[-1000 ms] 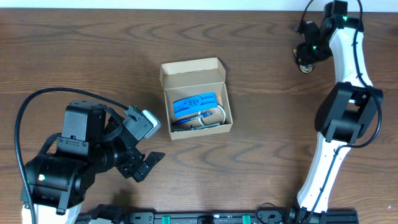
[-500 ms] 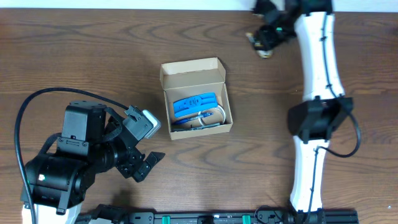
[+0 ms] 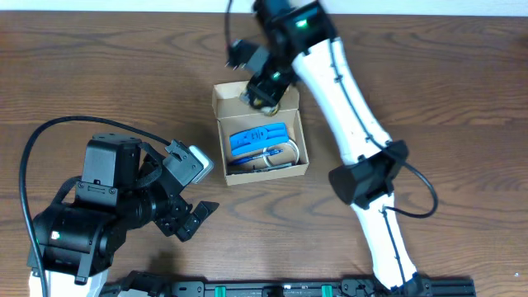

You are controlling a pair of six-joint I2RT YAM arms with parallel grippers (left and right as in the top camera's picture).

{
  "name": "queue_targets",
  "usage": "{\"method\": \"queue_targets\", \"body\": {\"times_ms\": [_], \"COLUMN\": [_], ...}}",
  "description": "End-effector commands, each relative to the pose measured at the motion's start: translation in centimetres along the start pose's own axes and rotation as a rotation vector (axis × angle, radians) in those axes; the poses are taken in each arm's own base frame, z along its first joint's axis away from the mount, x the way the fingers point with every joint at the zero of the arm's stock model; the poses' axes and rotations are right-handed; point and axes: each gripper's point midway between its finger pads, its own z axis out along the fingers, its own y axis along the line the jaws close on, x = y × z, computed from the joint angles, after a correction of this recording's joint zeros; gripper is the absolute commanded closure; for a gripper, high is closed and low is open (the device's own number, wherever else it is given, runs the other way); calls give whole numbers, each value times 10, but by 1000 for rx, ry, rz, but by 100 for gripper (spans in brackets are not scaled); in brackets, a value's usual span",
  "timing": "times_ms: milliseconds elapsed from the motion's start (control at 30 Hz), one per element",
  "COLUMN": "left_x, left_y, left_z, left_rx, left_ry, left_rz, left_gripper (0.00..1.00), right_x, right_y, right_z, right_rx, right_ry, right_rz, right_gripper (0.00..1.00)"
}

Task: Pack container
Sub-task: 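Lift the correction tape and carry it over the box, then lower the correction tape into the box and open the right gripper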

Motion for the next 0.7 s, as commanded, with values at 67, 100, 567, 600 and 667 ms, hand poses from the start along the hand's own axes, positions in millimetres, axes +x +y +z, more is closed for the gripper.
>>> {"method": "queue_targets", "body": {"times_ms": [67,100,567,600,667], "left_x": [-8,-8,-8,-8,-7], "left_y": [-1,-1,-1,-1,-1], "left_z": [-7,-7,-7,-7,-7], "left_rx": [-1,-1,-1,-1,-1], "left_ry": [-29,-29,-29,-29,-29], "left_rz": [24,24,24,24,24], "left_gripper": [5,5,5,5,5], "right_x": [14,18,51,52,57], "right_y": [27,27,-2,-4,-7], "right_z": [32,38,84,87,93], "right_rx": [-58,-57,-19,-18,-10], "right_ry": [127,149,295,297,314], "right_rz": [-144,-159,-343,-341,-340], "right_gripper": [88,89,88,87,86]}}
